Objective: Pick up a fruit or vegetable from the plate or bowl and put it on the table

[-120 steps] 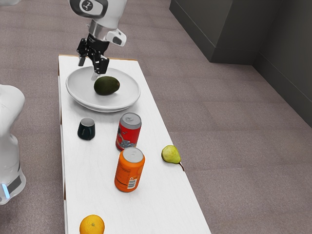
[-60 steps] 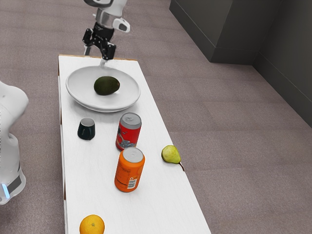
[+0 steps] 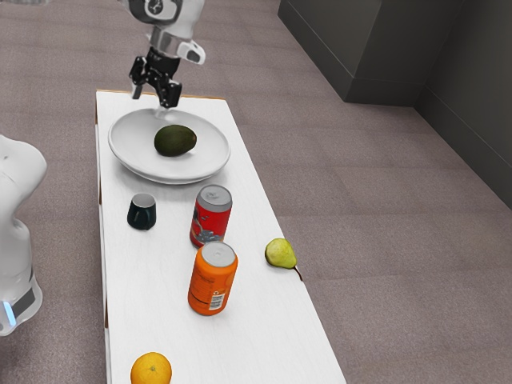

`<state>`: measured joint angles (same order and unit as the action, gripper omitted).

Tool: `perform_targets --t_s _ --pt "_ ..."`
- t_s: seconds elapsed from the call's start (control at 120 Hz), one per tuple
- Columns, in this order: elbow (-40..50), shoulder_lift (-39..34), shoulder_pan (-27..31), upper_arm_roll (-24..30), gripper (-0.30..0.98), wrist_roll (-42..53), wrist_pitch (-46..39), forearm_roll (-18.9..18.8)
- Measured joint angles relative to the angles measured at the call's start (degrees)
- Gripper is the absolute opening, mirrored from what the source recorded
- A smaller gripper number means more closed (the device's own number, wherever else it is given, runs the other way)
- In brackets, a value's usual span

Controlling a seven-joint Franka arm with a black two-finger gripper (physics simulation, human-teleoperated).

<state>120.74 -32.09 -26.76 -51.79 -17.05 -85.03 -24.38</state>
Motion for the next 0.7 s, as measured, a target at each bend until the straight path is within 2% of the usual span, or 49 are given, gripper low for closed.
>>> perform_targets --t_s 0.7 --pt "0.0 0.7 -0.3 -0.2 0.69 1.0 -0.4 -0.1"
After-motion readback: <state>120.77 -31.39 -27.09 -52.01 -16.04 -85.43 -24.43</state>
